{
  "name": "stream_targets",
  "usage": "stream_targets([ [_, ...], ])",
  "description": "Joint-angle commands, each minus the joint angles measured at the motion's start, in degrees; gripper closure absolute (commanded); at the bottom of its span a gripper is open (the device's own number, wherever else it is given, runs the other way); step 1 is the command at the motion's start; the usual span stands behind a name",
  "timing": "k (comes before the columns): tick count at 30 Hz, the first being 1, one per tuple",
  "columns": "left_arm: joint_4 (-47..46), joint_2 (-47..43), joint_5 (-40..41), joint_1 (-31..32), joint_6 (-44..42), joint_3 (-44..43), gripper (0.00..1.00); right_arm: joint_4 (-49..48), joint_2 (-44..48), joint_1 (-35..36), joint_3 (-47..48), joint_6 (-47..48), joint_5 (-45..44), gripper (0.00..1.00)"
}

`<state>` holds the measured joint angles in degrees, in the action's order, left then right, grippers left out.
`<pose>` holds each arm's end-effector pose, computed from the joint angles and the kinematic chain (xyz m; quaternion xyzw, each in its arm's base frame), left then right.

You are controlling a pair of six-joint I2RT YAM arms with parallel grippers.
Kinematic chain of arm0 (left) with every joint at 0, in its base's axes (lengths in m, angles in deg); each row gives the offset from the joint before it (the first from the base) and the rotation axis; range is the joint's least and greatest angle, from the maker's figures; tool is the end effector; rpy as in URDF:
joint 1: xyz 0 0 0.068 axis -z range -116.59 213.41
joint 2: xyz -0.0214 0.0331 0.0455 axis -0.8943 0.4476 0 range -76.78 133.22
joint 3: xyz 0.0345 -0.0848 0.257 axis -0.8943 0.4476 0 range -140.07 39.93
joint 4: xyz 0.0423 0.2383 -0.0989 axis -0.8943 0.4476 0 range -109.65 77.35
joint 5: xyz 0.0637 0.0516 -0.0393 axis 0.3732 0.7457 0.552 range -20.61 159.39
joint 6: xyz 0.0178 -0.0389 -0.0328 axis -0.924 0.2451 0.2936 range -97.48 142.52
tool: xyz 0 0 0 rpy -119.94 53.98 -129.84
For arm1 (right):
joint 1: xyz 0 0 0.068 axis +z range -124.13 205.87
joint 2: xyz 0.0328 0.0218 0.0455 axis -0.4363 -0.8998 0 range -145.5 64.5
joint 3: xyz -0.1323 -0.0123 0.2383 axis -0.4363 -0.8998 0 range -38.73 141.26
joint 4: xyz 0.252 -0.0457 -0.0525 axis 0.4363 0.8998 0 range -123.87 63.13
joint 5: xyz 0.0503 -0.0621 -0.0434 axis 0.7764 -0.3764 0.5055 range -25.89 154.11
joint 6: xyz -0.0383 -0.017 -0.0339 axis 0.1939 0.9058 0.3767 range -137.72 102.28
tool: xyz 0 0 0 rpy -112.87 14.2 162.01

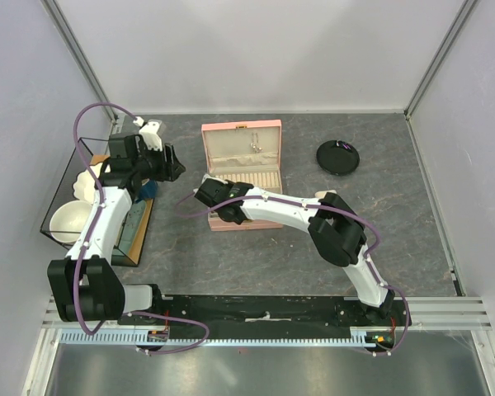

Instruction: Organize the mixed jewelry

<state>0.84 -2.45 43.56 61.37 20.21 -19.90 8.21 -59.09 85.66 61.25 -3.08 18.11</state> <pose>0.2882 -0.0051 0.3037 0.1052 0.8643 -0.1810 0.4574 0.2511 0.3806 0.2003 -0.4787 0.7664 -0.2783 0.3256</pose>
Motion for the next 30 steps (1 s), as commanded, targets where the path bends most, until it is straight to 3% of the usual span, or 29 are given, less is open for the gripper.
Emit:
stream_targets([
  [1, -1.2, -2.2, -1.6, -0.8, 1.8, -1.5, 0.41, 1.9, 3.3, 1.4, 2.5, -1.9, 1.0, 0.71],
  [13, -0.1, -4.6, -2.5, -1.9, 1.7, -1.5, 0.4, 6.2, 11.4, 2.0, 1.9, -9.5, 2.0, 0.71],
  [20, 1.1, -5.6, -4.3, -2.2, 1.8, -1.6, 0.4, 5.6, 23.4, 2.0, -10.9, -20.7, 10.6, 0.71],
  [30, 1.5, -6.1, -8.4, -2.2, 0.0, 0.4, 0.4, -4.5, 35.6, 2.7, -34.0, -32.4, 21.7, 0.71],
])
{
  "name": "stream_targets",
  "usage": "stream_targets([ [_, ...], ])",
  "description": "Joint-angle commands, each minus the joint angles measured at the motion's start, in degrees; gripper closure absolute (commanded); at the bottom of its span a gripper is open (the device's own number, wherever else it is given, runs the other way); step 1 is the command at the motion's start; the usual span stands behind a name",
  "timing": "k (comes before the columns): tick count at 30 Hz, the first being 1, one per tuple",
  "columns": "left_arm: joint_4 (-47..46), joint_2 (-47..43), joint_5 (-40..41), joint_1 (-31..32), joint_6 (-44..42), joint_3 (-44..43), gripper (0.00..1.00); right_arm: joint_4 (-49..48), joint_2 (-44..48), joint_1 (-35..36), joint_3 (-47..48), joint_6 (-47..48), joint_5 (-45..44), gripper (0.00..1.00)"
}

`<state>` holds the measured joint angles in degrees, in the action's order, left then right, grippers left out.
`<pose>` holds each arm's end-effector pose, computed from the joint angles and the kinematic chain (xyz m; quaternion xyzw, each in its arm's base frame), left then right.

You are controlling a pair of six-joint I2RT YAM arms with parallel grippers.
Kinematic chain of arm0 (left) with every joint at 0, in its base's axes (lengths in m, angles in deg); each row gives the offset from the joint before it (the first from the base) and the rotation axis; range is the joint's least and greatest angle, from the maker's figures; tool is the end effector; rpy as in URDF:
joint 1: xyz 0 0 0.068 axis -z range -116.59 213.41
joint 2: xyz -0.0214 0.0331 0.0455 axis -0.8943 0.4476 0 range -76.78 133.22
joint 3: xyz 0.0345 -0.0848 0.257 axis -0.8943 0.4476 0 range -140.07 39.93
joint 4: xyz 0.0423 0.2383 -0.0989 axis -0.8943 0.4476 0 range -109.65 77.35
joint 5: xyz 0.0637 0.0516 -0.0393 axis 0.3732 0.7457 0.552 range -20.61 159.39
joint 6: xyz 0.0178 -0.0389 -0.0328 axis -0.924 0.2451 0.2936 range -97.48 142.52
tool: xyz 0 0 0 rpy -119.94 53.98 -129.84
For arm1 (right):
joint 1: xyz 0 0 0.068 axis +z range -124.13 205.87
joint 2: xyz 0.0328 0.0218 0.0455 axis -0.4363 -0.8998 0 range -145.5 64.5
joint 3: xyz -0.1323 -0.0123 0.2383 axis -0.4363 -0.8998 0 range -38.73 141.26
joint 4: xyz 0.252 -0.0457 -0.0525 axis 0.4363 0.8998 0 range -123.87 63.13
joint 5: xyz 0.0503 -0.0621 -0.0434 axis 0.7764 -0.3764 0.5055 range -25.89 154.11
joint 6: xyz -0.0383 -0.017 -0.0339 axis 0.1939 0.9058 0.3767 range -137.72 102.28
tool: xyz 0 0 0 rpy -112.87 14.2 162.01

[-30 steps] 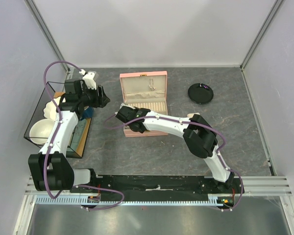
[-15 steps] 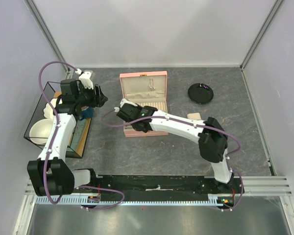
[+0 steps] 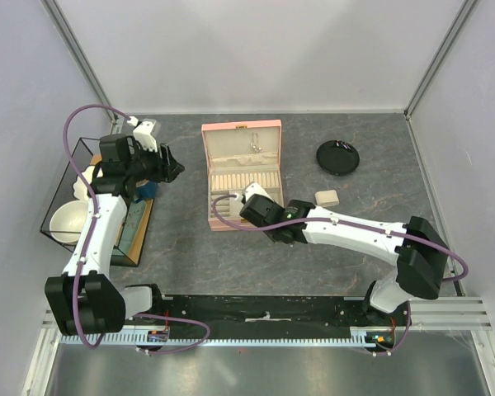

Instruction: Organize the mixed jewelry

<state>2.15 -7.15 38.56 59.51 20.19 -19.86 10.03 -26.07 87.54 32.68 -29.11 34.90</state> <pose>0.2694 0.0002 0.3235 0.1180 0.8434 -0.2062 0.4820 0.1677 0.2747 0.2601 -0.3466 0.8769 -0.0628 0.3271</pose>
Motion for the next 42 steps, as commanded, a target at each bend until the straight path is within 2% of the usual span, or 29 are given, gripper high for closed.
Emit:
stream_targets([
  [1, 0.0, -1.3, -3.7, -0.3, 0.0, 0.5, 0.4, -7.2, 2.7, 1.1, -7.2, -6.6, 5.0, 0.71],
  [11, -0.1, -1.3, -5.1, -0.3, -0.2, 1.3, 0.4, -15.9, -3.6, 1.2, -9.7, -4.0, 5.0, 0.69],
  [19, 0.4, -1.1, -5.0, -0.2, -1.0, 1.3, 0.4, -18.4, -8.6, 1.2, -9.0, -1.3, 6.1, 0.69],
  [29, 0.6, -0.8, -5.0, -0.3, -1.4, 1.4, 0.4, -17.9, -8.4, 0.0, -8.9, 0.7, 6.5, 0.66],
  [42, 0.7, -0.7, -5.1, -0.4, -1.4, 1.3, 0.4, -17.4, -8.5, -2.3, -10.1, 2.4, 8.7, 0.66],
])
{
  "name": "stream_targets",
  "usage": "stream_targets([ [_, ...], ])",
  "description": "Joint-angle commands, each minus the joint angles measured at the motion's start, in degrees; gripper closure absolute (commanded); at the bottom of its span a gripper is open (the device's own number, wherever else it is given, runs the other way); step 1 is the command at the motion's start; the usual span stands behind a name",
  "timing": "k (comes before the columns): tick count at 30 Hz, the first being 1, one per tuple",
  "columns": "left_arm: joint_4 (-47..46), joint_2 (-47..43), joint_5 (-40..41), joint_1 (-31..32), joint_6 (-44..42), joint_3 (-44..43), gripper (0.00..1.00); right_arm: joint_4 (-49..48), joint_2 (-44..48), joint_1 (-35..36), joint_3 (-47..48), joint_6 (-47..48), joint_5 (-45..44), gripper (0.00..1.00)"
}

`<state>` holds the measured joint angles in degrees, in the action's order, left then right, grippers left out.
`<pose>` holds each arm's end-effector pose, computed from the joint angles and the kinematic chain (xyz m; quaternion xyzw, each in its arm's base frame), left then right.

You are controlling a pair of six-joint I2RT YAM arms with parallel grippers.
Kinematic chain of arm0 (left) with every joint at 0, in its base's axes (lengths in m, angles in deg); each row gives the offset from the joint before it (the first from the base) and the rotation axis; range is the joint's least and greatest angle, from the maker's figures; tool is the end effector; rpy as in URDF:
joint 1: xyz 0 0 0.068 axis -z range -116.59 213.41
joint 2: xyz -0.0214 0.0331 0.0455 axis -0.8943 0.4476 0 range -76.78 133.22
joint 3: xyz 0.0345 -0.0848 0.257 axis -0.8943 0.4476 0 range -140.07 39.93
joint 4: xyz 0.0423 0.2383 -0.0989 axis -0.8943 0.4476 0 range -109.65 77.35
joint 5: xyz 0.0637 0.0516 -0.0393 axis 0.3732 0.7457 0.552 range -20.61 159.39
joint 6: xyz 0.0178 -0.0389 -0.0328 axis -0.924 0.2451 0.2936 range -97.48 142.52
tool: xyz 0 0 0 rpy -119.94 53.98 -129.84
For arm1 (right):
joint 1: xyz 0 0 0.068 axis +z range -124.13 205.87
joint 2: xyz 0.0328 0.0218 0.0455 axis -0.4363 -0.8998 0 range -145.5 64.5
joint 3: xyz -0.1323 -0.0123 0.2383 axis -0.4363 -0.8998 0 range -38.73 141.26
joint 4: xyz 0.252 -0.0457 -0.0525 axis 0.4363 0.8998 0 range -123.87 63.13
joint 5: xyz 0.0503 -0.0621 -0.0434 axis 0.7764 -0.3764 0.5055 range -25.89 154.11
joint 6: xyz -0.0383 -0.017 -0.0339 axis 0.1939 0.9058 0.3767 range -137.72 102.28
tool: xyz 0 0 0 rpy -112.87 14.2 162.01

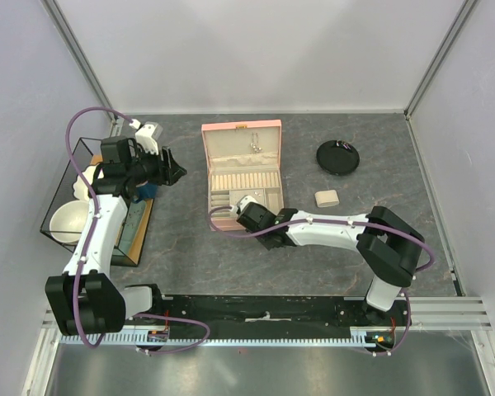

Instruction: Organize the mixed jewelry

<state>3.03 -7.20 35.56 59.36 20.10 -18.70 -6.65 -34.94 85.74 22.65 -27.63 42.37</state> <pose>0.2668 -0.0009 0.3160 0.1254 0.8451 -0.2306 0.4657 0.1810 0.2857 0.1729 -0.3685 0.8866 -0.0308 0.2778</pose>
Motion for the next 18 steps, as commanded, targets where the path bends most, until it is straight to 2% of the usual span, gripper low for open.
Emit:
stream_targets([
  [1, -0.2, -0.7, -2.1, -0.3, -1.4, 0.3, 0.4, -0.7, 0.4, -0.8, -0.2, 1.2, 1.8, 0.66],
  [18, -0.2, -0.6, -2.2, -0.3, -1.5, 0.3, 0.4, -1.2, 1.6, -3.5, -2.8, 3.5, 7.0, 0.68],
])
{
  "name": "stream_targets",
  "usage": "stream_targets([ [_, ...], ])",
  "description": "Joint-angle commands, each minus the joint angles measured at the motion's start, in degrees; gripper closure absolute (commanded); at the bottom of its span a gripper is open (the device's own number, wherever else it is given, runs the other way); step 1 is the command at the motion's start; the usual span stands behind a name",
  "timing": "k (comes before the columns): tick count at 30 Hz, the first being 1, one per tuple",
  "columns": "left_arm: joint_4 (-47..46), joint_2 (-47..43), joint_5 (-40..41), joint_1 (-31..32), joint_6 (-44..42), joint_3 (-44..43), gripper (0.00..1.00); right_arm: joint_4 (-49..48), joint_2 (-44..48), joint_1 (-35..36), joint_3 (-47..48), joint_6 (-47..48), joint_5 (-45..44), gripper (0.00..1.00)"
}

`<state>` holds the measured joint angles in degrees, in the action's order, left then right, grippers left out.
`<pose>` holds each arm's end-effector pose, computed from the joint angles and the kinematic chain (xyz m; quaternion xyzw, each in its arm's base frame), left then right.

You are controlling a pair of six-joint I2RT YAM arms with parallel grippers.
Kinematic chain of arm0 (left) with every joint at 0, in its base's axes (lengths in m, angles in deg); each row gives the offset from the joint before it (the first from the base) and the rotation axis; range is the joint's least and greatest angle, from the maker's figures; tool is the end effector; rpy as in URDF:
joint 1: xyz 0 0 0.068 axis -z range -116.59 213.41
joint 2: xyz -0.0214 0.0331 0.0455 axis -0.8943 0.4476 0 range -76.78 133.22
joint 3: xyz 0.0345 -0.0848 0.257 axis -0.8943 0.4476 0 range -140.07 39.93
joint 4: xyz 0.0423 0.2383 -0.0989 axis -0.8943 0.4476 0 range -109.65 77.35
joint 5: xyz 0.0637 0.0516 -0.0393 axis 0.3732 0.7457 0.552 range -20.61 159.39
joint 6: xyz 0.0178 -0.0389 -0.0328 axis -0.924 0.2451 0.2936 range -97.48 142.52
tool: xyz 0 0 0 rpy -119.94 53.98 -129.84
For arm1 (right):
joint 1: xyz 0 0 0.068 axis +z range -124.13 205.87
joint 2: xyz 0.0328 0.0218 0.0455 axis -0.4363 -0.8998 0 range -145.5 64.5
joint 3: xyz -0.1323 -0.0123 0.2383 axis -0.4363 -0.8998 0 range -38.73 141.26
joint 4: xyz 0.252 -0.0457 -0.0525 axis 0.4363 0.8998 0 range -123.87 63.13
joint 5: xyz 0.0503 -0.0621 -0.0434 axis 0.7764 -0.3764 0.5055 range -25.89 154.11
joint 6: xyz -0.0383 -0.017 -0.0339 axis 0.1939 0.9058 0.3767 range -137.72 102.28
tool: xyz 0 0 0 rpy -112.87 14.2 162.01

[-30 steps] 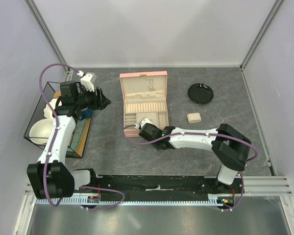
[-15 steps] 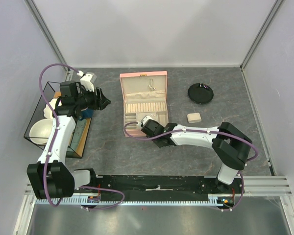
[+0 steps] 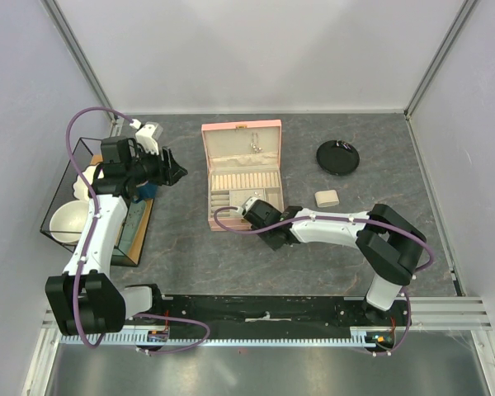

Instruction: Organize the mixed jewelry

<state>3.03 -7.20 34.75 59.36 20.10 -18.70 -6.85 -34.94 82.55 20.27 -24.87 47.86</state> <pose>0.2666 -0.0013 0.3162 0.1286 0.8434 -0.2366 0.4650 0.1896 0.2704 0.1608 -0.3816 0.8932 -0.0153 0.2375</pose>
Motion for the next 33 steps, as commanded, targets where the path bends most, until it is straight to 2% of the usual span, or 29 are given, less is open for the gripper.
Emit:
stream_targets([
  [1, -0.1, -0.5, -1.5, -0.3, -1.4, 0.3, 0.4, -1.1, 1.7, -0.5, -0.5, 0.7, 1.5, 0.68],
  [21, 0.1, -0.5, -1.7, -0.7, -1.6, 0.1, 0.4, -3.0, -0.3, -3.4, 0.0, 4.3, 6.5, 0.68],
  [33, 0.1, -0.2, -1.7, -1.2, -1.6, 0.1, 0.41, -3.1, -0.8, -3.4, -0.3, 4.7, 8.3, 0.74],
])
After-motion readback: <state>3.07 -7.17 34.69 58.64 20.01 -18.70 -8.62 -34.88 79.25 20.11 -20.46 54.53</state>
